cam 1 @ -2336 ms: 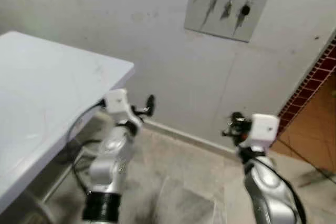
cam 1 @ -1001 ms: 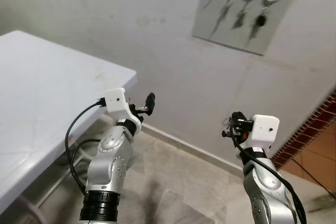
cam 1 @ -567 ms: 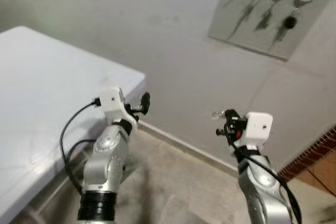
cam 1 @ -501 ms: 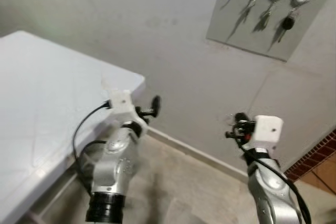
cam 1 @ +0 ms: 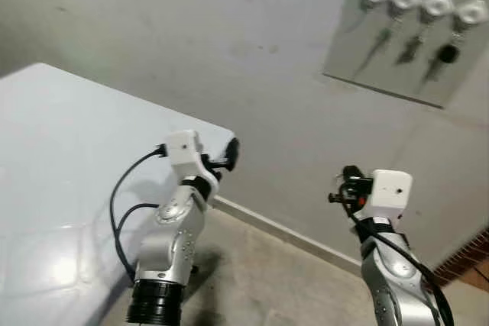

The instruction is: Hang keys on a hook

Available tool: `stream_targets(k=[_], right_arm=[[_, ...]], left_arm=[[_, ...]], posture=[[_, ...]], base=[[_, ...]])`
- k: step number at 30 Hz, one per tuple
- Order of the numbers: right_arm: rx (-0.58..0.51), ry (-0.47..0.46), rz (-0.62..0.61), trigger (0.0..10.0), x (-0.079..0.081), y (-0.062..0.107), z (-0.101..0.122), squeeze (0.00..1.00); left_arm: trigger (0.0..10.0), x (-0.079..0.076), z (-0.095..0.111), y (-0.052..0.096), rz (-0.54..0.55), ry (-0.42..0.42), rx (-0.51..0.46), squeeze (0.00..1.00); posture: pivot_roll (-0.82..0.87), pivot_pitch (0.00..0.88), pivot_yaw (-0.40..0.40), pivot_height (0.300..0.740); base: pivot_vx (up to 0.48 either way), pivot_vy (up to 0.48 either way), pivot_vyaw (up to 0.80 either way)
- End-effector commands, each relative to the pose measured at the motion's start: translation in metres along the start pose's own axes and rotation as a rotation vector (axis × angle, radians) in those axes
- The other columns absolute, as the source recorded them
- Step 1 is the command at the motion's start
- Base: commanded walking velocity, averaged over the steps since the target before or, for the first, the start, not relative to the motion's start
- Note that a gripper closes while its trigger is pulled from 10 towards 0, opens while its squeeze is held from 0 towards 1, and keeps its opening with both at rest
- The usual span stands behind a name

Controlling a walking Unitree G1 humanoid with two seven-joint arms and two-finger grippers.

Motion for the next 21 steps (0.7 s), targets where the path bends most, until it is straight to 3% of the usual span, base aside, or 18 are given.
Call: stream_targets(k=[1, 14, 21], right_arm=[[-0.025, -0.012, 0.019, 10.0, 0.0055, -0.0016, 0.0069, 0.00], [-0.021, -0.018, 0.022, 10.0, 0.0083, -0.0017, 0.0061, 0.00], [-0.020, -0.021, 0.020, 10.0, 0.0084, -0.0019, 0.0059, 0.00]], left_arm=[[10.0, 0.0067, 0.0048, 0.0012, 0.023, -0.017, -0.010, 0.00], [10.0, 0.0067, 0.0040, 0.0030, 0.016, -0.103, -0.001, 0.00], [10.0, 0.0060, 0.0027, 0.0032, 0.016, -0.102, 0.004, 0.00]], posture=[[0.04, 0.028, -0.061, 0.740], [0.05, 0.036, -0.060, 0.740], [0.05, 0.039, -0.059, 0.740]], base=[[0.439, 0.000, 0.00], [0.413, 0.000, 0.00], [0.392, 0.000, 0.00]])
Point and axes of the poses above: a point about 5 cm out from each wrist's last joint towards the gripper, its own y axis pointing back from the gripper into the wrist, its own z axis along the axis of the wrist's last joint, x = y × z, the point moved 1 cm from there along -y, pointing out of the wrist towards the gripper, and after that the axes turned 11 degrees about y, right-handed, at the moved point
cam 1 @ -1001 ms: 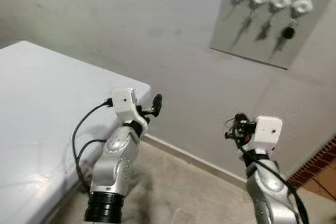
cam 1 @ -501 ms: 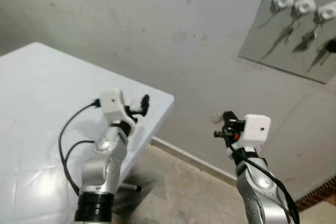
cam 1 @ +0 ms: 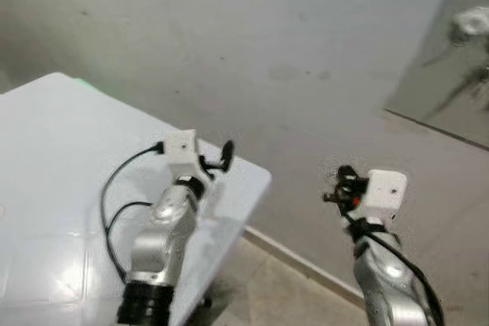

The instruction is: Hang keys on a hook

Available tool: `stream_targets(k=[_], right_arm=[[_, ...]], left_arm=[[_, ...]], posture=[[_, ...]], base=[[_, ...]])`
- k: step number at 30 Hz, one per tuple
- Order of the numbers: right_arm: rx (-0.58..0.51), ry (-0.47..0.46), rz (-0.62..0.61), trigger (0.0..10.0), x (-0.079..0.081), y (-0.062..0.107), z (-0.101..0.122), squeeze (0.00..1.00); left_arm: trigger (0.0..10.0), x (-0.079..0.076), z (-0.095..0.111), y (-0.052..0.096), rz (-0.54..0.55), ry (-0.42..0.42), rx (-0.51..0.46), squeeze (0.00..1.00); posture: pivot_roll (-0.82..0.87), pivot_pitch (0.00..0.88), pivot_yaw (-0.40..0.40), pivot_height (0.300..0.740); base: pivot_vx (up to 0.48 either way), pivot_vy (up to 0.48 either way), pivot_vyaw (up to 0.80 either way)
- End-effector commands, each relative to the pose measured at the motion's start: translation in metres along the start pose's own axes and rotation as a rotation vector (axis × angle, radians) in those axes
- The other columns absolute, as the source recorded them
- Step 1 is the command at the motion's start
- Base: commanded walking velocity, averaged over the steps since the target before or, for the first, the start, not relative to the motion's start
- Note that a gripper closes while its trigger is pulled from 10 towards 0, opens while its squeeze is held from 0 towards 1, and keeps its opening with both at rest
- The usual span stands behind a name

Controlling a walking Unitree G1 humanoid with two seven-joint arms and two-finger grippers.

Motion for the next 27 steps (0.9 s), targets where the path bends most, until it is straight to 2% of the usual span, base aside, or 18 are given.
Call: stream_targets(k=[1, 7, 17, 23, 27], right_arm=[[-0.003, 0.013, -0.036, 10.0, -0.0123, 0.0012, 0.0012, 0.00], [-0.002, 0.011, -0.035, 10.0, -0.0117, 0.0013, 0.0007, 0.00], [-0.029, 0.001, -0.022, 10.0, -0.0114, 0.0021, 0.0035, 0.00], [0.005, 0.007, -0.019, 10.0, -0.0117, 0.0012, -0.0005, 0.00], [0.019, 0.008, -0.022, 10.0, -0.0125, 0.0006, -0.0022, 0.00]], left_arm=[[10.0, -0.0148, -0.0032, -0.0015, -0.044, 0.003, 0.010, 0.00], [10.0, -0.0181, -0.0071, -0.0009, -0.053, 0.052, 0.027, 0.00], [10.0, -0.0183, -0.0048, 0.0004, -0.052, 0.039, 0.006, 0.00], [10.0, -0.0184, -0.0054, 0.0003, -0.053, 0.038, 0.004, 0.00], [10.0, -0.0194, -0.0055, -0.0001, -0.056, 0.040, 0.006, 0.00]], posture=[[0.05, 0.039, -0.059, 0.740], [0.05, 0.037, -0.058, 0.740], [0.05, 0.038, -0.061, 0.740], [0.05, 0.031, -0.062, 0.740], [0.05, 0.029, -0.062, 0.740]], base=[[0.386, 0.000, 0.00], [0.210, 0.000, 0.00], [0.000, 0.000, 0.00], [0.000, 0.000, 0.00], [0.000, 0.000, -0.57]])
Point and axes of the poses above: a point about 5 cm out from each wrist's last joint towards the gripper, its own y axis pointing back from the gripper into the wrist, its own z axis along the axis of the wrist's last joint, x = y × z, the point moved 1 cm from there along -y, pointing out of the wrist towards the gripper, and after that the axes turned 11 degrees about y, right-handed, at the moved point
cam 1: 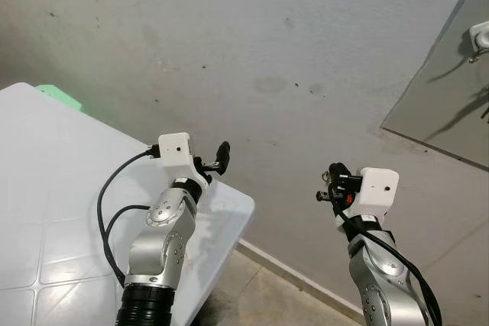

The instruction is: Hang keys on a hook

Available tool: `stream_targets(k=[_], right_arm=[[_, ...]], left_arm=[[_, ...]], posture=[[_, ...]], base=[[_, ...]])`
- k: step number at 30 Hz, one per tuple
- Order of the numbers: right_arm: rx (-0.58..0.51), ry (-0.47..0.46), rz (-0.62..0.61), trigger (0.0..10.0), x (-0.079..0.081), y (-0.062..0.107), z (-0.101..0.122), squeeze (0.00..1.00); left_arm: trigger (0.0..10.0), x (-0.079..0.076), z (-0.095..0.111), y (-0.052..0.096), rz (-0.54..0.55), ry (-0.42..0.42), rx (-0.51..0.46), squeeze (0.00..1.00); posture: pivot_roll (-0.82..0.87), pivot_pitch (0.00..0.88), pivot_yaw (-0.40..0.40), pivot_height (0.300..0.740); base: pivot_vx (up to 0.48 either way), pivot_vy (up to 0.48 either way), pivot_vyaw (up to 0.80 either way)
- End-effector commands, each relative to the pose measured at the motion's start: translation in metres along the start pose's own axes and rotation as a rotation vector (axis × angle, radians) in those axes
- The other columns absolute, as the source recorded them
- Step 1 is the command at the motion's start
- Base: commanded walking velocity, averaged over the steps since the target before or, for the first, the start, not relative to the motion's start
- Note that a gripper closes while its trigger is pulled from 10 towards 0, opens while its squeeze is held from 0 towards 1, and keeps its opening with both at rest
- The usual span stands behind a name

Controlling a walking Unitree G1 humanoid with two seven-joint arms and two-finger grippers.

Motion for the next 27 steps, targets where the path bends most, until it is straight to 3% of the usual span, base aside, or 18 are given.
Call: stream_targets(k=[1, 18, 23, 25, 27], right_arm=[[0.006, 0.001, -0.014, 10.0, -0.0036, -0.0003, 0.0006, 0.00], [0.016, 0.010, -0.004, 10.0, -0.0031, -0.0010, -0.0009, 0.00], [0.016, 0.015, 0.001, 10.0, -0.0023, -0.0010, -0.0009, 0.00], [0.017, 0.016, 0.002, 10.0, -0.0022, -0.0009, -0.0011, 0.00], [0.018, 0.016, 0.003, 10.0, -0.0022, -0.0008, -0.0011, 0.00]], left_arm=[[10.0, -0.0058, 0.0024, -0.0009, -0.019, -0.006, -0.010, 0.00], [10.0, -0.0099, 0.0023, -0.0017, -0.051, -0.048, -0.015, 0.00], [10.0, -0.0108, 0.0038, -0.0016, -0.053, -0.047, -0.035, 0.00], [10.0, -0.0085, 0.0015, -0.0016, -0.029, 0.043, -0.019, 0.00], [10.0, -0.0068, 0.0008, -0.0023, -0.008, 0.033, -0.013, 0.00]], posture=[[0.05, 0.029, -0.062, 0.740], [0.04, 0.010, -0.062, 0.740], [0.04, 0.003, -0.061, 0.740], [0.04, 0.002, -0.062, 0.740], [0.04, 0.003, -0.063, 0.740]], base=[[0.000, 0.000, -0.64], [0.000, 0.000, -0.68], [0.000, -0.480, -0.67], [0.000, 0.000, -0.67], [0.000, 0.000, -0.67]])
Point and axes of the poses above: a point about 5 cm out from each wrist's last joint towards the gripper, its own y axis pointing back from the gripper into the wrist, its own z axis along the axis of the wrist's last joint, x = y × z, the point moved 1 cm from there along -y, pointing out of the wrist towards the gripper, and after that the axes turned 11 degrees about y, right-handed, at the moved point
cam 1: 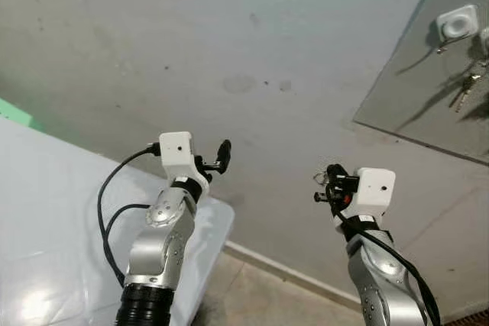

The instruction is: Hang keys on a hook

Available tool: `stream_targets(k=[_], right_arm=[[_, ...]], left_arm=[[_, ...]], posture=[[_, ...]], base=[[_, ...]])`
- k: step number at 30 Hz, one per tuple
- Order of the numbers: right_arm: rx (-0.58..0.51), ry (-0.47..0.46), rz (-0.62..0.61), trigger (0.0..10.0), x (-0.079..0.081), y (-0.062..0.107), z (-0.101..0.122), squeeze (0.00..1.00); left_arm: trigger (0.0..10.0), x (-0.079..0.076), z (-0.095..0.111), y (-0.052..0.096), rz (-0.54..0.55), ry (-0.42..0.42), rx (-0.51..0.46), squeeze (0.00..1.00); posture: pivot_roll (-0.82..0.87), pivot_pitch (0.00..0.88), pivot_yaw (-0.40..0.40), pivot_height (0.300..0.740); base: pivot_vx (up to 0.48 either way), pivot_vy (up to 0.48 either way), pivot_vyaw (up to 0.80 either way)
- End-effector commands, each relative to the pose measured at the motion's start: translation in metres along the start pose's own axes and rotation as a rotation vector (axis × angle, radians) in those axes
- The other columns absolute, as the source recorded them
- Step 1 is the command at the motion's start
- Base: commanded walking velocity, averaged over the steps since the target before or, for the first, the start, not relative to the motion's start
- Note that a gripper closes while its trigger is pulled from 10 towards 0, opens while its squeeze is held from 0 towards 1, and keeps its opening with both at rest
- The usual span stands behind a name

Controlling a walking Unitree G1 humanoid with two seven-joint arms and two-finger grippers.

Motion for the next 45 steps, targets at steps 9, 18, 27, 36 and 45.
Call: stream_targets(k=[9, 18, 27, 36, 45], right_arm=[[0.021, 0.017, -0.024, 10.0, -0.009, 0.002, -0.003, 0.00], [0.003, 0.001, -0.028, 10.0, -0.008, 0.001, 0.002, 0.00], [0.008, -0.005, -0.075, 10.0, -0.018, 0.001, -0.001, 0.00], [0.005, -0.006, -0.098, 10.0, -0.021, 0.001, -0.002, 0.00], [0.006, -0.045, -0.132, 10.0, -0.018, 0.002, -0.004, 0.00]], left_arm=[[10.0, -0.010, -0.005, -0.002, -0.016, -0.006, 0.019, 0.00], [10.0, -0.009, -0.007, -0.004, 0.011, 0.001, 0.040, 0.00], [10.0, -0.009, -0.005, -0.005, -0.015, -0.083, 0.052, 0.00], [10.0, -0.011, -0.003, -0.008, -0.053, -0.098, 0.080, 0.00], [10.0, -0.009, -0.003, -0.008, -0.067, -0.120, 0.100, 0.00]], posture=[[0.04, 0.003, -0.067, 0.740], [0.04, 0.000, -0.067, 0.740], [0.04, 0.016, -0.055, 0.740], [0.03, 0.031, -0.018, 0.740], [0.03, 0.030, 0.029, 0.740]], base=[[0.000, 0.000, -0.66], [0.000, 0.000, -0.29], [0.000, 0.000, 0.00], [0.000, 0.000, 0.00], [0.000, 0.000, 0.00]])
Point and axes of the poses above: a point about 5 cm out from each wrist's last joint towards the gripper, its own y axis pointing back from the gripper into the wrist, its own z axis along the axis of the wrist's last joint, x = y × z, the point moved 1 cm from there along -y, pointing out of the wrist towards the gripper, and after that the axes turned 11 degrees about y, right-handed, at the moved point
